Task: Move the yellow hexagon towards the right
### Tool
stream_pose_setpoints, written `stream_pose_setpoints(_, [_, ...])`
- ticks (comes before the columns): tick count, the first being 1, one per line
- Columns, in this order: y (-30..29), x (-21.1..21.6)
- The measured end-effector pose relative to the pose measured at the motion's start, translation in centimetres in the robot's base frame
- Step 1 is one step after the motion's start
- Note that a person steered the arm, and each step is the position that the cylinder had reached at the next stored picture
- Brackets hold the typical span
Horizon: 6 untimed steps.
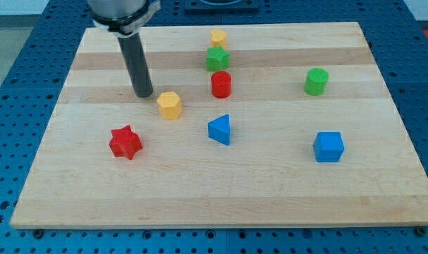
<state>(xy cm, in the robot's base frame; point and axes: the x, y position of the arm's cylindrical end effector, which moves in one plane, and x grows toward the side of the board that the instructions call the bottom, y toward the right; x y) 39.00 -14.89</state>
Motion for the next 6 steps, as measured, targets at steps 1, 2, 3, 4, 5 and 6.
stream_pose_setpoints(1, [0.1, 2.7])
stream_pose_setpoints(2, [1.6, 2.8])
stream_pose_setpoints(3, [3.6, 2.8])
stream_pose_setpoints(4, [6.1, 2.8])
stream_pose_setpoints(5, [8.1, 2.8])
stream_pose_setpoints(6, [9.2, 2.8])
